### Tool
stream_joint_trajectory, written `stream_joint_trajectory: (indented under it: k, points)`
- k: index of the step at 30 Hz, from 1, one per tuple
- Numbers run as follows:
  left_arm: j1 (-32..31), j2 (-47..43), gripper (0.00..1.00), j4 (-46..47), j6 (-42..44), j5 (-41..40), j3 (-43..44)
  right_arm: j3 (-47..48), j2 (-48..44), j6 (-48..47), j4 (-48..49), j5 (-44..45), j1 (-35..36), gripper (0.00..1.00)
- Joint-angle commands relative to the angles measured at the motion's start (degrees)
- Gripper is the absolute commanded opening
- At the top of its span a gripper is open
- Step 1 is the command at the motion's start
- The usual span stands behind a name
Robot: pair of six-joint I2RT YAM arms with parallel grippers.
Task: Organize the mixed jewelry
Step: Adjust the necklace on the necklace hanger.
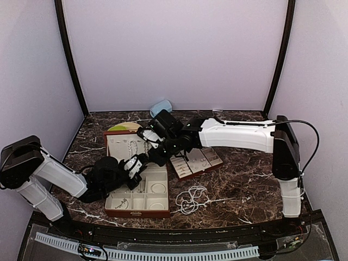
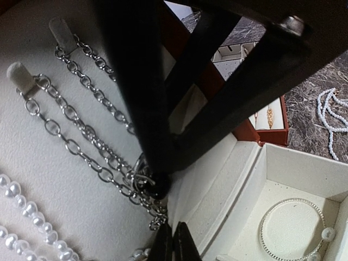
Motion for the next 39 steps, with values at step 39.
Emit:
stream_joint_trajectory:
  k: [39]
  points:
    - [-1.82,-0.39,0.0,5.69,-2.22,5.58,0.44,-3.19,3.16,4.28,6.98,1.25,0.33,0.13]
